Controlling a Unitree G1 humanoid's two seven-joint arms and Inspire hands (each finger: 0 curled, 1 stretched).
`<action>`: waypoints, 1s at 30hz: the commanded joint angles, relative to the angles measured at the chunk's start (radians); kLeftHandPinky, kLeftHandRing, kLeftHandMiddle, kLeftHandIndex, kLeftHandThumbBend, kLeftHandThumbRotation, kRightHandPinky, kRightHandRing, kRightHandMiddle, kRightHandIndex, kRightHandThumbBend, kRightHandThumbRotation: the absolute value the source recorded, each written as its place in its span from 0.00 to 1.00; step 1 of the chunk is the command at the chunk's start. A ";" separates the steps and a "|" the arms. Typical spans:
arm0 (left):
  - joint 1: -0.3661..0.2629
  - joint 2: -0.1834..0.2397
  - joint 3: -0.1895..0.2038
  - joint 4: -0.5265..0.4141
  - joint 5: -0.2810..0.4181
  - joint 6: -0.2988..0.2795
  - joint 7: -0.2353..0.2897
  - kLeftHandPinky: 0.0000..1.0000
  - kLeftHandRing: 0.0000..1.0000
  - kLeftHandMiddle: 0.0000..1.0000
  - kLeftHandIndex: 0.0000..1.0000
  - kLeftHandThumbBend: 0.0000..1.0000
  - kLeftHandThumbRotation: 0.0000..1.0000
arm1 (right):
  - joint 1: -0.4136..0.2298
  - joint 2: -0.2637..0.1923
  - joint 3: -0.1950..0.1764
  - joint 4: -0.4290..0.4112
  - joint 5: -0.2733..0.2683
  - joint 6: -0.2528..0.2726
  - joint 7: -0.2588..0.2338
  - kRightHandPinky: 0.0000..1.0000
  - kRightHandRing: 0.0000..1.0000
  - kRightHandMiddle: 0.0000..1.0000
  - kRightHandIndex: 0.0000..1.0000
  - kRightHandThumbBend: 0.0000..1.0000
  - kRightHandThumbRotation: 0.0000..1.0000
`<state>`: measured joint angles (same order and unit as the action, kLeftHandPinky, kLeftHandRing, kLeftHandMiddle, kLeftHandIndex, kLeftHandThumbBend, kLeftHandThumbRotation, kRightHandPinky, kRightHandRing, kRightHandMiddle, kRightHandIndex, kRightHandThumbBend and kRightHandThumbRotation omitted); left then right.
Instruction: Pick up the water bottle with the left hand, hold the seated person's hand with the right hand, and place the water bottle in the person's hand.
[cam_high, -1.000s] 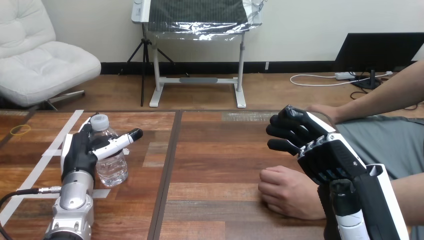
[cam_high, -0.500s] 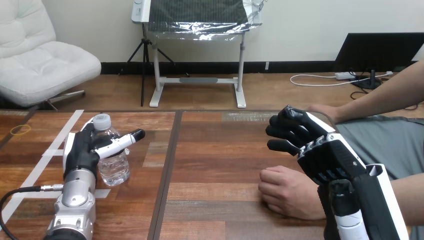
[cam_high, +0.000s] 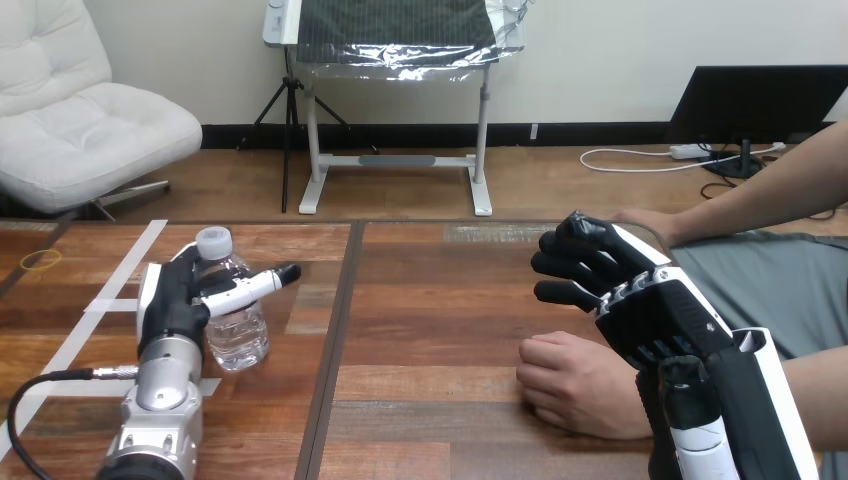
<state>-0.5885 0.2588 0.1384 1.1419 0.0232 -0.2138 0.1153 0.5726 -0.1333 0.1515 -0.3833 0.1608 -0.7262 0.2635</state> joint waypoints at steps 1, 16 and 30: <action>-0.070 -0.013 0.001 -0.005 0.001 0.003 0.022 0.51 0.64 0.70 0.68 0.90 0.01 | -0.043 0.005 -0.005 -0.022 0.001 -0.012 -0.005 0.75 0.80 0.82 0.82 0.58 0.89; -0.068 -0.009 -0.022 -0.015 0.030 0.009 0.070 0.31 0.38 0.46 0.48 0.68 0.00 | -0.047 0.004 -0.003 -0.016 0.008 -0.016 -0.002 0.75 0.80 0.82 0.82 0.58 0.89; -0.056 -0.003 -0.024 -0.022 0.050 -0.010 0.086 0.30 0.36 0.44 0.43 0.67 0.00 | -0.043 0.006 0.005 -0.018 0.010 -0.009 -0.003 0.75 0.81 0.82 0.82 0.59 0.89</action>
<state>-0.5905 0.2457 0.1317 1.1413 0.0534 -0.2056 0.1908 0.5726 -0.1330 0.1545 -0.3834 0.1623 -0.7259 0.2636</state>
